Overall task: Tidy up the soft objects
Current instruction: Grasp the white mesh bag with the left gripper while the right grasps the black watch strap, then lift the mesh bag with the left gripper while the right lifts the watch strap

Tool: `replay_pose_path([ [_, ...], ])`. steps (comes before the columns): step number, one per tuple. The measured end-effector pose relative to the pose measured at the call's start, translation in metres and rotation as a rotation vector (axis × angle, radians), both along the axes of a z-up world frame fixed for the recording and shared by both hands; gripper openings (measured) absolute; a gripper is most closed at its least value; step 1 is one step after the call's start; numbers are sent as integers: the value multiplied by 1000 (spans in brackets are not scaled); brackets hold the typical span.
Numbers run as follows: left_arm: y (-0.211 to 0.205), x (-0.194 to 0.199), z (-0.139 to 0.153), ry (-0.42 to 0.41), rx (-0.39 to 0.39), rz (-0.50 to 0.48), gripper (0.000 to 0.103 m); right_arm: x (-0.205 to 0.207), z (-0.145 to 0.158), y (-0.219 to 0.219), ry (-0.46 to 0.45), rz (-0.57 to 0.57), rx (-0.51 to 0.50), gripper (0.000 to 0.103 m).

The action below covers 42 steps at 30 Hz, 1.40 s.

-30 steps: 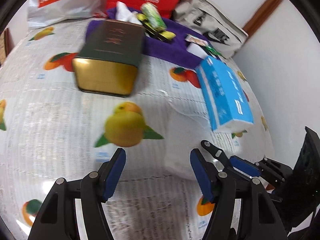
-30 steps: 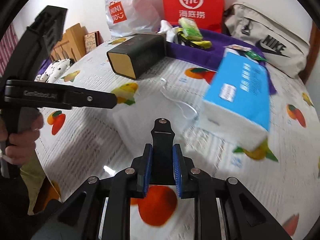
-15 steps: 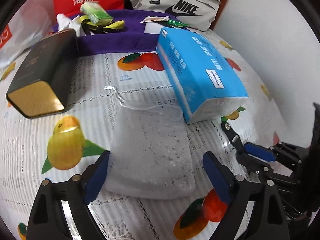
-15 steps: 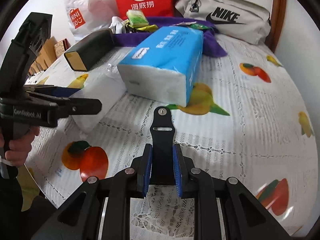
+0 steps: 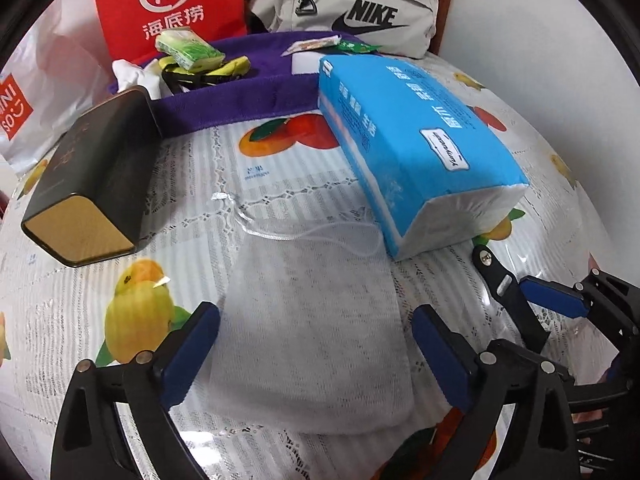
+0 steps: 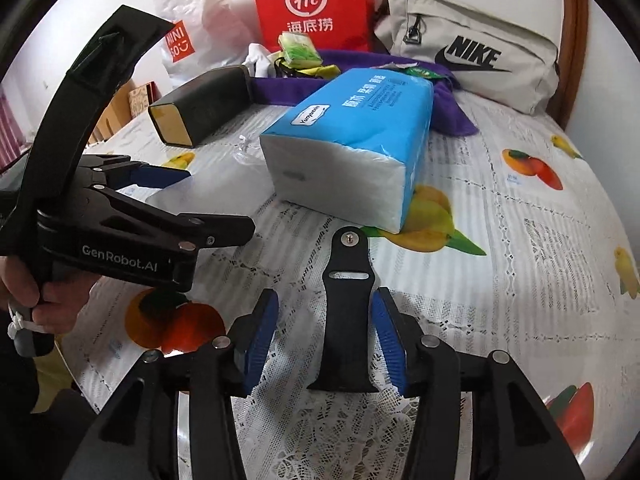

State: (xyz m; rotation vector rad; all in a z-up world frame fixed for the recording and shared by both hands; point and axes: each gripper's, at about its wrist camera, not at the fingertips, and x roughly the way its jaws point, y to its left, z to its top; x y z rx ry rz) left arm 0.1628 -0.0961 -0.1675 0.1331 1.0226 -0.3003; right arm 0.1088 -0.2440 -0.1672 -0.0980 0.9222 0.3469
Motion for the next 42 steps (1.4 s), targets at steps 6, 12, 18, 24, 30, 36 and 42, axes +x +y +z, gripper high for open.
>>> replay_pose_path([
  [6, 16, 2, 7, -37, -37, 41, 35, 2, 1, -6, -7, -59, -6, 30],
  [12, 40, -2, 9, -7, -112, 48, 8, 7, 3, -1, 6, -88, -44, 23],
  [18, 74, -20, 11, -28, -60, 108, 8, 6, 5, 12, 33, -53, -29, 23],
  [24, 112, -26, 16, -34, -57, 186, 8, 8, 8, 21, 57, -25, -18, 22],
  [30, 130, -26, 28, -56, -104, 214, 8, 9, 18, 28, 62, -10, 6, 22],
  [36, 137, -23, 36, -55, -134, 226, 8, 7, 35, 33, 42, 14, 27, 22],
  [42, 139, -26, 58, -95, -162, 219, 8, 5, 51, 32, 20, 38, 40, 22],
])
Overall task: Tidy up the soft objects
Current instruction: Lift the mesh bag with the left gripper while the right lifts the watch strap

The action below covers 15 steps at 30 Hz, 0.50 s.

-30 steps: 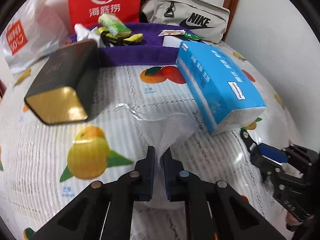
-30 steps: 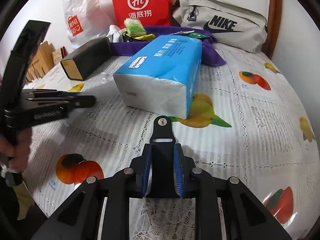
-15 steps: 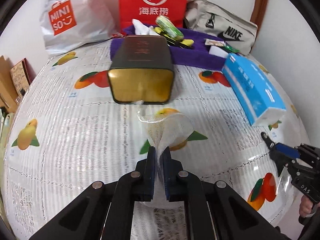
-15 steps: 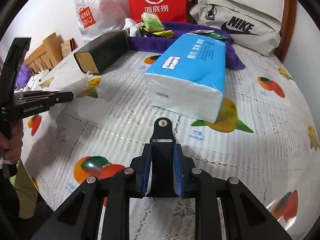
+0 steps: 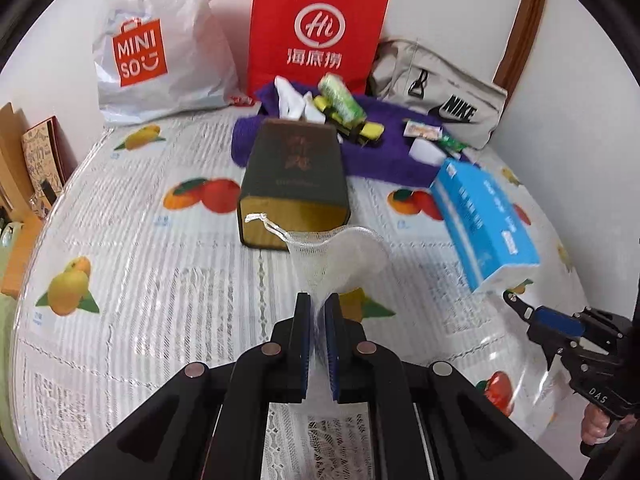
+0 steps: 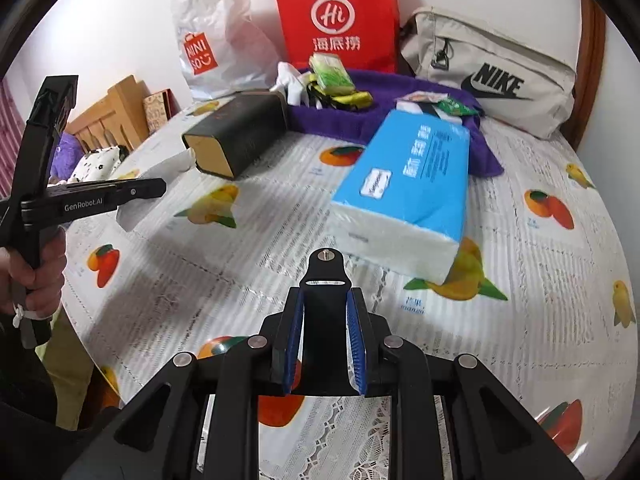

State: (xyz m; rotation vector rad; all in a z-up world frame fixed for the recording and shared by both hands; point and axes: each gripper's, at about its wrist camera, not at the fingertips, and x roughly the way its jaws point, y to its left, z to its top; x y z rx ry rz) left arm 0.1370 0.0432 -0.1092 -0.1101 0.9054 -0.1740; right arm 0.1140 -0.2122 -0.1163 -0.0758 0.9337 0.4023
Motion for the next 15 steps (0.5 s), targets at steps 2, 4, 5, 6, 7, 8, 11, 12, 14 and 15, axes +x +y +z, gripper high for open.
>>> replay_pose_path([
  [2, 1, 1, 7, -17, 2, 5, 8, 1, 4, 1, -12, 9, -9, 22],
  [4, 1, 3, 15, -31, -2, 6, 8, 4, 9, 0, -31, 15, -12, 22],
  [5, 2, 5, 19, -39, -6, 6, 8, 5, 13, -1, -36, 18, -8, 22],
  [6, 2, 6, 22, -43, -6, 7, 8, 7, 17, -1, -48, 18, -3, 22],
  [7, 2, 8, 24, -49, -4, 9, 8, 8, 20, -1, -56, 20, 2, 22],
  [8, 2, 11, 28, -56, 2, 14, 8, 10, 24, -2, -62, 21, 11, 22],
  [11, 2, 19, 34, -64, 14, 26, 8, 16, 31, -4, -73, 19, 42, 22],
  [12, 2, 22, 35, -65, 18, 29, 8, 20, 33, -5, -76, 16, 49, 22],
  [14, 3, 28, 39, -70, 17, 26, 8, 25, 36, -5, -79, 9, 52, 22],
  [15, 3, 31, 40, -71, 19, 26, 8, 29, 37, -5, -82, 7, 55, 22],
])
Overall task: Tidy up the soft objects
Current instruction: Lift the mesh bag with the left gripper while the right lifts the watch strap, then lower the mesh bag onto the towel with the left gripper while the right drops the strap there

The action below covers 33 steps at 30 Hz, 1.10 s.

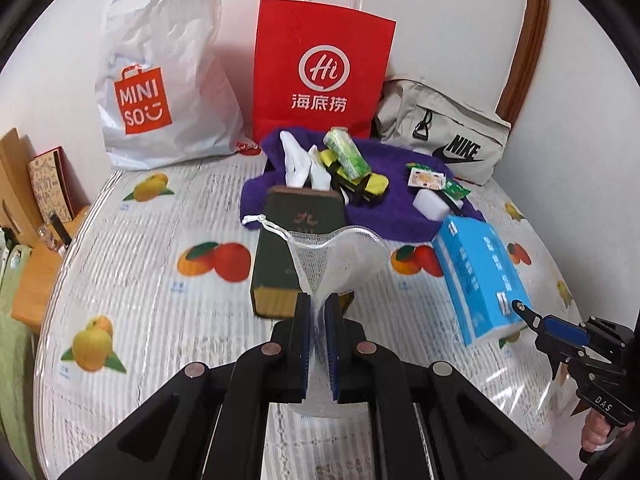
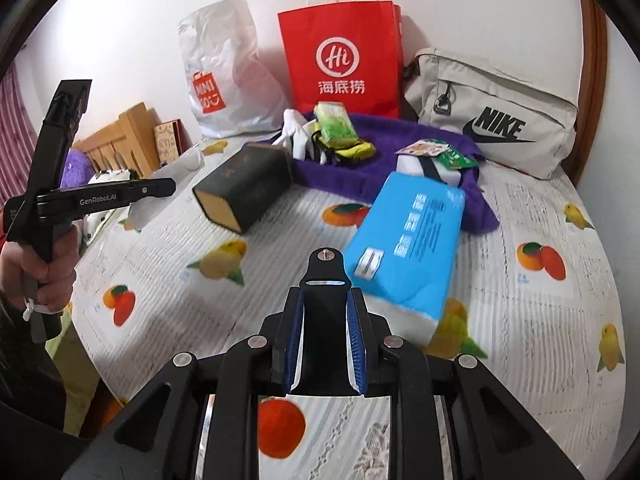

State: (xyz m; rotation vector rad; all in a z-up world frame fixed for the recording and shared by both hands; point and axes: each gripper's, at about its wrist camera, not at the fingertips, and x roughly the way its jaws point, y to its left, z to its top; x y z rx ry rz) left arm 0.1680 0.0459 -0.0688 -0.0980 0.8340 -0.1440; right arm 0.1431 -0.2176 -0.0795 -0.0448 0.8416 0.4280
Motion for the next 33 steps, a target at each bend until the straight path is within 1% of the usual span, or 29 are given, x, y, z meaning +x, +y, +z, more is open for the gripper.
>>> replay_pose_path([
  [11, -4, 34, 16, -18, 20, -2, 8, 41, 10, -4, -18, -19, -1, 22],
  [16, -5, 52, 20, -19, -12, 7, 8, 61, 13, -5, -23, -29, -22, 22],
  [21, -13, 70, 25, -25, -7, -3, 8, 81, 19, -8, -39, -33, -22, 22],
  [27, -17, 95, 28, -28, -17, -8, 8, 109, 20, -10, -32, -62, -32, 22],
  [33, -19, 117, 23, -20, -20, -17, 8, 136, 26, -16, -53, -86, -51, 22],
])
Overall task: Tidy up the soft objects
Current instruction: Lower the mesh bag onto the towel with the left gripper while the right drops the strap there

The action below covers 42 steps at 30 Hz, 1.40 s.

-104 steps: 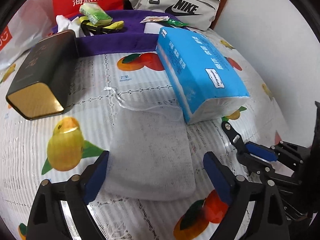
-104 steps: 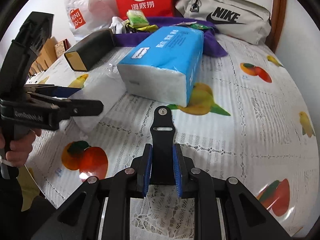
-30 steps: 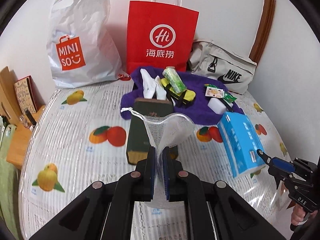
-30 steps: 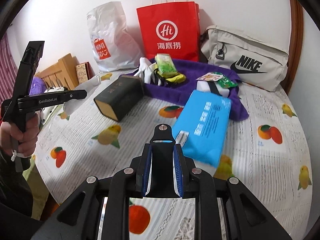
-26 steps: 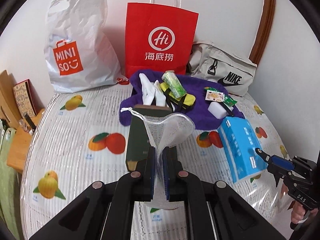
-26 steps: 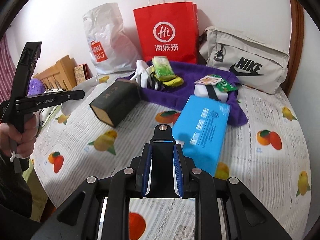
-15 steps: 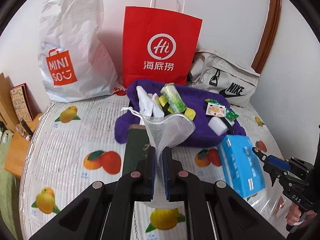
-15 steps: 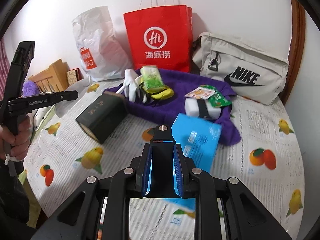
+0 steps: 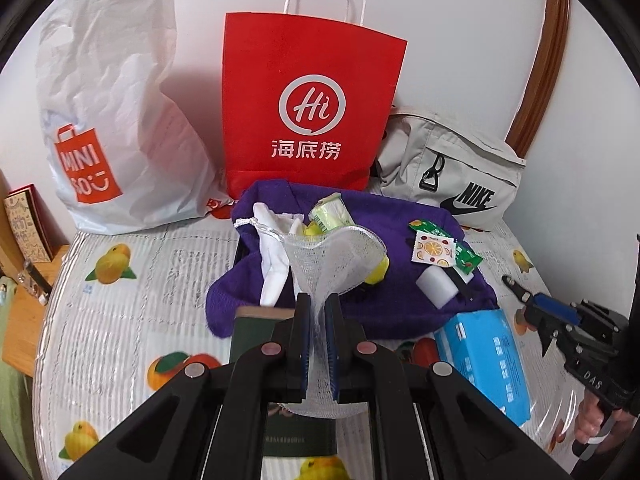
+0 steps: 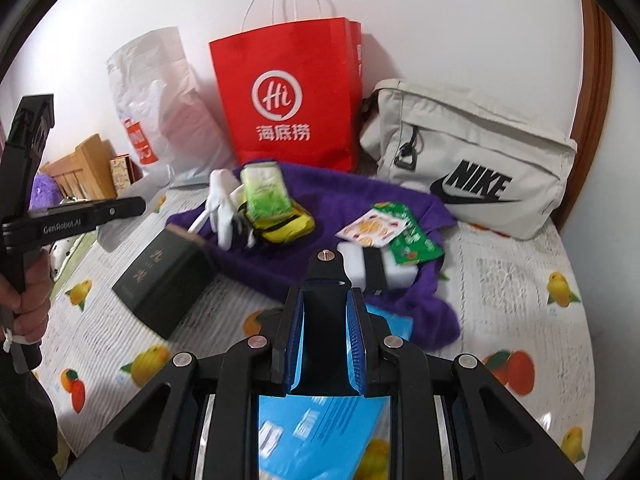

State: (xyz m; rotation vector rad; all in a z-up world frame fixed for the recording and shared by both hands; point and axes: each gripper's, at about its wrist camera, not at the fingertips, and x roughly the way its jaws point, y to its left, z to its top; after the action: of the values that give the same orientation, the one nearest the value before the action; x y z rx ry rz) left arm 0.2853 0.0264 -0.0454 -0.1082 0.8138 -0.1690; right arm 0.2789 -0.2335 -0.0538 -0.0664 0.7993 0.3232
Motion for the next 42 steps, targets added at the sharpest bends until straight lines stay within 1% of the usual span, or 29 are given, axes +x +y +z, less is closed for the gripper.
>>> replay_pose_path([
  [6, -3, 22, -10, 26, -36, -18, 8, 30, 0, -5, -1, -30, -2, 22],
  [17, -19, 68, -25, 73, -52, -59, 8, 85, -12, -9, 8, -53, 3, 22],
  [26, -13, 115, -45, 128, -68, -30, 8, 123, -38, -9, 65, -57, -14, 22],
  [29, -14, 127, -53, 144, -49, -20, 8, 132, -46, -8, 80, -59, -20, 22],
  [33, -15, 136, -59, 158, -66, -19, 8, 144, -54, -8, 104, -60, -29, 22],
  [39, -17, 144, -63, 171, -68, -23, 8, 154, -69, -7, 147, -47, -31, 23],
  [42, -18, 148, -66, 181, -64, -26, 11, 156, -73, -7, 167, -47, -14, 23],
])
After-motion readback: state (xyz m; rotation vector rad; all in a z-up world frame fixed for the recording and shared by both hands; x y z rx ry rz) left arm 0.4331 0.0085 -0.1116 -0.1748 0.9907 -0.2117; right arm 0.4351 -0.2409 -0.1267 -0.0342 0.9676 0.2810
